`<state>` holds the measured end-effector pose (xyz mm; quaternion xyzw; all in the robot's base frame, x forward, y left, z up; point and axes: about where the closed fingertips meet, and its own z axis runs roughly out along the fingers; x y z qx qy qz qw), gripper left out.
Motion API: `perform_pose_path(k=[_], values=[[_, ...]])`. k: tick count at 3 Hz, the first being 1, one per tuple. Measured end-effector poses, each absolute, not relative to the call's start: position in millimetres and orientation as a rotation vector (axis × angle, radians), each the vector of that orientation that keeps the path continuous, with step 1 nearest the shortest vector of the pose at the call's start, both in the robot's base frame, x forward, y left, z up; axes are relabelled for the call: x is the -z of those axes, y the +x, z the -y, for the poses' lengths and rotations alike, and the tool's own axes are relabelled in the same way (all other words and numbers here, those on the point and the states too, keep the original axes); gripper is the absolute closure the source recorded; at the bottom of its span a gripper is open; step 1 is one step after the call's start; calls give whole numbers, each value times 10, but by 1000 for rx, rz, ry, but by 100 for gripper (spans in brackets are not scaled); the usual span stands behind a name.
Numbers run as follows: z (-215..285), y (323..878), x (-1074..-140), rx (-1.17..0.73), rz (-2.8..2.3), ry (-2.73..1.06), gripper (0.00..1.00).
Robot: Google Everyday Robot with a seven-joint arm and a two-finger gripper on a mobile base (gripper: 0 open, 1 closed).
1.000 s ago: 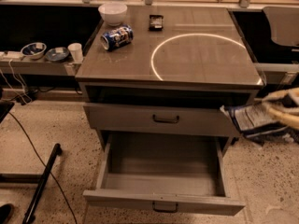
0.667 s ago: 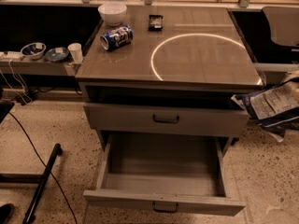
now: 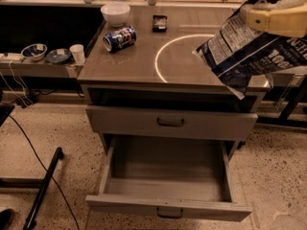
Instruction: Pick blue chip bag from middle drawer and place on counter
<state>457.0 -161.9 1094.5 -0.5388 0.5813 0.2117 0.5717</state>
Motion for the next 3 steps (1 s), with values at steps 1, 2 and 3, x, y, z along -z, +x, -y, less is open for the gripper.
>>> perform_pose_path(k=[1,2,3], values=[[1614,4568,-10944,-498,-1364,-1265,100],[1636,4824,-10710,-502,-1442,-1229,100],[1632,5435,-10495,-453,-1469,-1137,100]])
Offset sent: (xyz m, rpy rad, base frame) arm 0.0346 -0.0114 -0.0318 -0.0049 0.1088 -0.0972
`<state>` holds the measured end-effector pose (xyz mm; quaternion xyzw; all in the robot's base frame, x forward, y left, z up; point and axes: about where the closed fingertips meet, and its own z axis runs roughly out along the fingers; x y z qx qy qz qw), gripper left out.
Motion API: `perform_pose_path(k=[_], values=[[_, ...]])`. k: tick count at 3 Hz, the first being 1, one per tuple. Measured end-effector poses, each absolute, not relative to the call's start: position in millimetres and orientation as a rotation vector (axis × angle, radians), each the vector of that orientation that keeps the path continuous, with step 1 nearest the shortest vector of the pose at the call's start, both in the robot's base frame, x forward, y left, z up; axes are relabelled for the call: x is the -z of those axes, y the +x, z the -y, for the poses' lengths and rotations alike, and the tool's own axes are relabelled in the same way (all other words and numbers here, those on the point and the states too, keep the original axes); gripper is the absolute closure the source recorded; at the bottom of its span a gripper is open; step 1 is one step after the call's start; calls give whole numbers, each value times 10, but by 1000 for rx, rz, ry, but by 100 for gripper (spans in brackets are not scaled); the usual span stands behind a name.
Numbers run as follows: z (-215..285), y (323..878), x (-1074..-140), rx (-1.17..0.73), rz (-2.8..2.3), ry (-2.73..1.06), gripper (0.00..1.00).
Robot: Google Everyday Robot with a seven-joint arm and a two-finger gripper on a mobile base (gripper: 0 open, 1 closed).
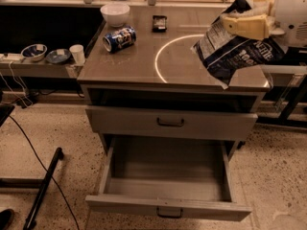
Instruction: Pick blue chip bag from middle drawer and place on counter
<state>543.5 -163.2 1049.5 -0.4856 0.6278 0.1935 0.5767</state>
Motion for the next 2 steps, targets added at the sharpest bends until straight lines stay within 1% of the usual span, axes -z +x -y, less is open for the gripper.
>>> perform_pose_path(k=[2], values=[[1523,6996,-10448,-303,-1439,-954,100]])
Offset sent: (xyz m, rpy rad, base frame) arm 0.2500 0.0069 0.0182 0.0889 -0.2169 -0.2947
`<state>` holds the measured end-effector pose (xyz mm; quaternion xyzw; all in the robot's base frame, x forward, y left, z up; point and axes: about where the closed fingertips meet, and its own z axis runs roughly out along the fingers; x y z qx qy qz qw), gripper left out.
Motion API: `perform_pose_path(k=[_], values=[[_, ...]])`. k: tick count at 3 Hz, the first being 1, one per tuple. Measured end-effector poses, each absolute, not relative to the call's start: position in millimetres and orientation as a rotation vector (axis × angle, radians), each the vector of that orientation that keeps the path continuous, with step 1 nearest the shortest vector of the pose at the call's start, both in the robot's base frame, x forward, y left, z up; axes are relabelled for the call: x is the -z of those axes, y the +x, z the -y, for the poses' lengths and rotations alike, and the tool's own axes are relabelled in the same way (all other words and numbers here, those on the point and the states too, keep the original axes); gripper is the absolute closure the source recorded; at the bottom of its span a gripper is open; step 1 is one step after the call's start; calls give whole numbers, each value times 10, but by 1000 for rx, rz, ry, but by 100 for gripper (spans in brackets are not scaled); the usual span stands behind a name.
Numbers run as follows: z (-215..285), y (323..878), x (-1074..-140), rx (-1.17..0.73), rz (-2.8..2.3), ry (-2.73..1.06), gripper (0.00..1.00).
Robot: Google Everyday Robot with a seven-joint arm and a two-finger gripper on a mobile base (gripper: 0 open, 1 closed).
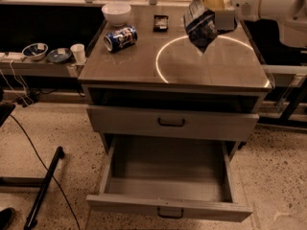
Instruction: Pick blue chip bag from middle drawer and place on counter
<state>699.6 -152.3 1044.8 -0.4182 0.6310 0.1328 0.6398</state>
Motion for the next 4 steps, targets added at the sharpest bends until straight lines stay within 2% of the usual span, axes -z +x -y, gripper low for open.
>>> perform_pose_path(k=[1,2,3,4], values=[[1403,7778,-10463,-201,-1423,-867,98],[1195,8134,-10390,-196,-1419,-844,76],[1146,8147,-10396,-200,-1416,-848,53],[1146,8147,-10396,-200,-1416,-848,22]])
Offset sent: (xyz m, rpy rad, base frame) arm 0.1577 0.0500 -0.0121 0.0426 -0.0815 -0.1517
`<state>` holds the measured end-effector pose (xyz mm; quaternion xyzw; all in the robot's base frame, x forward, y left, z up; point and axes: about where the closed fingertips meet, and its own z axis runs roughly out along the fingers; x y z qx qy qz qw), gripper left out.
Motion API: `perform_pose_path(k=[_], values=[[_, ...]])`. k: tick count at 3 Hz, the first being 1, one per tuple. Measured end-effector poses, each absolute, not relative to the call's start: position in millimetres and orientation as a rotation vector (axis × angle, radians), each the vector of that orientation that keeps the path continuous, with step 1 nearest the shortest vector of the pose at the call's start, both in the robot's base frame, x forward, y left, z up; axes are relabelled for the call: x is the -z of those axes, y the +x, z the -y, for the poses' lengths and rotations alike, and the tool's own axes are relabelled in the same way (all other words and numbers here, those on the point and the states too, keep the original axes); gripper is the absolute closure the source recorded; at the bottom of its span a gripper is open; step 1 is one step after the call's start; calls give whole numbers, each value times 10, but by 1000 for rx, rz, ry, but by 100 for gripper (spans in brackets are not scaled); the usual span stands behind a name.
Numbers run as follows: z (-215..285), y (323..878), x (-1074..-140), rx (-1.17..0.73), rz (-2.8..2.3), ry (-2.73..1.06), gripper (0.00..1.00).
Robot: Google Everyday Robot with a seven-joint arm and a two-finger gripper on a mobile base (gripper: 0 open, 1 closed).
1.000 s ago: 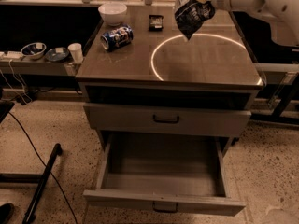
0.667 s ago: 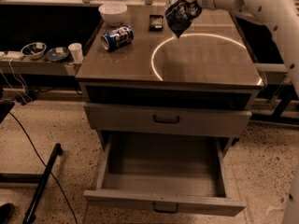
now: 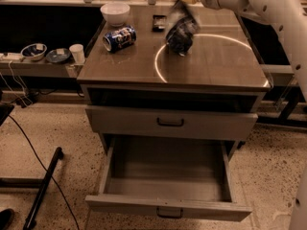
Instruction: Pick blue chip bag from middle drawer and place on counter
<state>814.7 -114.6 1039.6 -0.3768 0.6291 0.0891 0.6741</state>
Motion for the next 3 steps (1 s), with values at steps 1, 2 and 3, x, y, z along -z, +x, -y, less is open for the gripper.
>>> perform_pose_path(k=[1,2,3], values=[[1147,8147,-10397,-200,-1415,-848,1],[1333,8032,-10510,-110,-1384,-920,0],[1890,7747,-10651,105,-1374,-994,0]])
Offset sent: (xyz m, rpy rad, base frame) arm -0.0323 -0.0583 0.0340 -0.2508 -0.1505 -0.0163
